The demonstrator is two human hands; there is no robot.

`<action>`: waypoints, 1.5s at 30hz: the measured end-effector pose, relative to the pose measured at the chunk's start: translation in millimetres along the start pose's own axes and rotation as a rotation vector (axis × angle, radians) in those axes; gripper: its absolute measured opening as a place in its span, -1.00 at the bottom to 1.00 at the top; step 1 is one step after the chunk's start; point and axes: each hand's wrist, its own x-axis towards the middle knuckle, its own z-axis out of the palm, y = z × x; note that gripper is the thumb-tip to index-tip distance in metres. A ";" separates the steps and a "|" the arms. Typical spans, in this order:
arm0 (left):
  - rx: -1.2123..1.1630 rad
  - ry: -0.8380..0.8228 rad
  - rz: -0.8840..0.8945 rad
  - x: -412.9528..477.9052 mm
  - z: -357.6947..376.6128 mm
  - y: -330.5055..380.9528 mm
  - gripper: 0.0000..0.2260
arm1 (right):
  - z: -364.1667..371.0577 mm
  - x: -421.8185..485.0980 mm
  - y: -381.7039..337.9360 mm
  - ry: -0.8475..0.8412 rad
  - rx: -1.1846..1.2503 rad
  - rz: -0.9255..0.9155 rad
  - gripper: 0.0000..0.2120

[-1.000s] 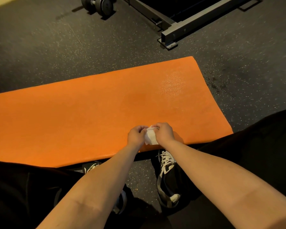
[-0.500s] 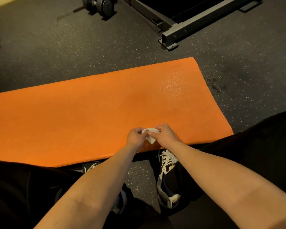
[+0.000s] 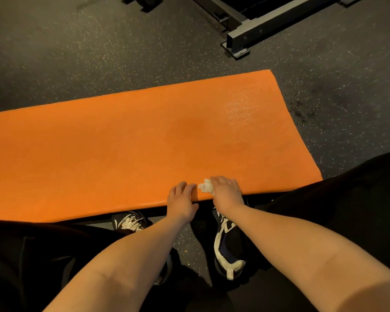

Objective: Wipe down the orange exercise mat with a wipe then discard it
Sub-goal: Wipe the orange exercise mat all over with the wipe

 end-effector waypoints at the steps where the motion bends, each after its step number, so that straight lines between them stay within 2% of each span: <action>1: 0.006 0.029 -0.001 -1.1 1.4 -3.2 -0.43 | 4.8 -0.2 -4.6 -0.056 0.005 -0.051 -0.31; 4: 0.017 0.106 0.026 1.8 4.5 -13.3 -0.52 | 13.3 0.1 -9.7 -0.184 -0.031 -0.186 -0.27; 8: -0.036 0.177 0.038 4.8 1.9 -17.2 -0.64 | 8.4 3.2 -7.2 -0.155 -0.083 -0.217 -0.37; 12: -0.166 0.156 -0.045 10.5 0.3 -22.3 -0.76 | -8.9 12.9 14.6 0.031 -0.065 0.143 -0.40; 14: -0.208 0.154 -0.074 11.7 0.3 -23.1 -0.80 | -11.8 12.5 21.6 0.077 -0.052 0.238 -0.41; 16: -0.217 0.160 -0.084 12.1 0.9 -23.3 -0.84 | -5.4 10.4 13.8 0.083 -0.006 0.189 -0.39; 19: -0.248 0.176 -0.100 12.1 -0.7 -21.9 -0.86 | 10.7 8.3 -10.0 0.011 0.109 0.006 -0.37; 22: -0.240 0.203 -0.075 11.5 -4.2 -19.3 -0.86 | 16.3 7.9 -24.1 -0.065 0.119 -0.176 -0.50; 25: -0.276 0.221 -0.075 10.9 -7.1 -16.9 -0.89 | 11.2 4.7 -17.8 -0.060 0.089 -0.218 -0.54; 29: -0.350 0.190 -0.142 9.2 -10.4 -12.2 -0.95 | 3.9 1.6 3.3 0.052 0.098 0.018 -0.52; 32: -0.352 0.214 -0.129 6.2 -12.8 -8.3 -0.95 | 2.6 4.8 -5.5 0.055 0.147 0.153 -0.49; 34: -0.346 0.240 -0.104 2.3 -12.2 -6.5 -0.96 | 4.7 5.2 -19.6 0.028 0.193 0.122 -0.50; 38: -0.268 0.213 -0.058 -5.9 -6.6 -1.8 -0.97 | 11.8 -2.4 -29.5 -0.101 0.151 -0.095 -0.53; 40: -0.242 0.174 -0.048 -7.2 -3.5 -1.0 -0.96 | 9.6 -1.7 -20.0 -0.125 0.107 -0.108 -0.52; 43: -0.204 0.086 -0.057 -6.7 -3.6 1.0 -0.92 | -1.5 2.6 -3.0 -0.096 0.020 0.136 -0.42; 45: -0.097 0.019 -0.032 -5.2 -8.0 6.9 -0.75 | -5.5 5.5 2.0 -0.097 -0.023 0.257 -0.35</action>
